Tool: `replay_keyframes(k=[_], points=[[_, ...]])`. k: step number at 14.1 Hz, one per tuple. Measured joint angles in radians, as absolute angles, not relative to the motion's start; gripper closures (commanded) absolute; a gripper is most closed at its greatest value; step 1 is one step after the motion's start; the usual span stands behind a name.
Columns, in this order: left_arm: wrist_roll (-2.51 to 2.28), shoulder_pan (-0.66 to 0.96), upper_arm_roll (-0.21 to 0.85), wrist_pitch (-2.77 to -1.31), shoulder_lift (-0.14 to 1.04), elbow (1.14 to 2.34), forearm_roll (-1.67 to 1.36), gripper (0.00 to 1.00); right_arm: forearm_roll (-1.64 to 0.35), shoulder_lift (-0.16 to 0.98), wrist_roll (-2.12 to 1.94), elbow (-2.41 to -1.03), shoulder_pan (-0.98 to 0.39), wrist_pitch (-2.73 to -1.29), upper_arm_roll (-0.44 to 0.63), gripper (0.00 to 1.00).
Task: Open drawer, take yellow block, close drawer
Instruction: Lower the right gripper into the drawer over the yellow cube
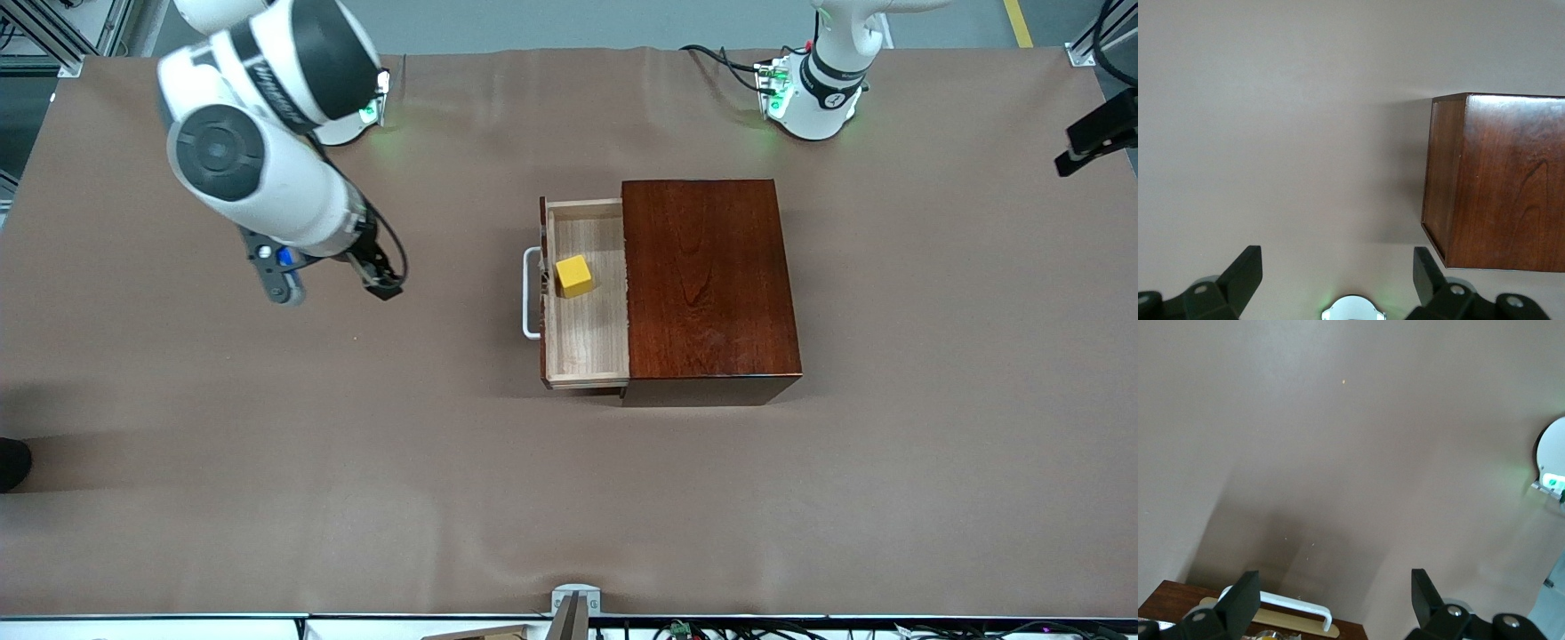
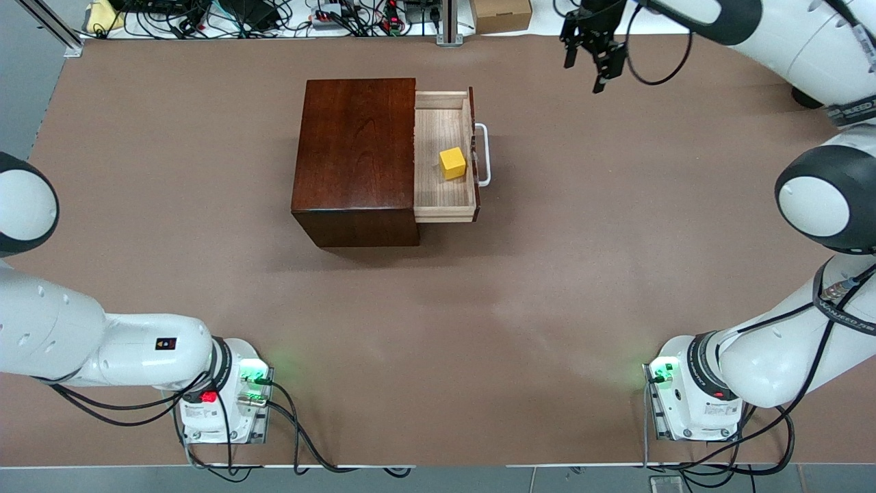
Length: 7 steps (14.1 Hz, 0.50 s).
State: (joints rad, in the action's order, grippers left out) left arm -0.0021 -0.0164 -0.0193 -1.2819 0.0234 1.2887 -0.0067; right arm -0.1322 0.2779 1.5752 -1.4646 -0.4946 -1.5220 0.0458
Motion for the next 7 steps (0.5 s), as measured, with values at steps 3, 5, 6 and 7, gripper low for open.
replay_keyframes(k=[3, 5, 6, 7], points=[[-0.002, -0.011, -0.006, -1.282, 0.023, 1.291, -0.007, 0.0, -0.164, 0.311, 1.663, -1.465, -0.524, -1.58, 0.046, 0.0], [-0.005, -0.009, 0.022, -1.29, 0.024, 1.299, -0.007, 0.0, -0.174, 0.334, 1.746, -1.465, -0.558, -1.633, 0.046, 0.0], [-0.008, -0.007, 0.039, -1.3, 0.025, 1.302, -0.007, 0.0, -0.174, 0.348, 1.795, -1.465, -0.583, -1.664, 0.045, 0.0], [-0.009, -0.003, 0.05, -1.311, 0.025, 1.308, -0.007, 0.0, -0.174, 0.364, 1.843, -1.465, -0.61, -1.697, 0.045, 0.0]])
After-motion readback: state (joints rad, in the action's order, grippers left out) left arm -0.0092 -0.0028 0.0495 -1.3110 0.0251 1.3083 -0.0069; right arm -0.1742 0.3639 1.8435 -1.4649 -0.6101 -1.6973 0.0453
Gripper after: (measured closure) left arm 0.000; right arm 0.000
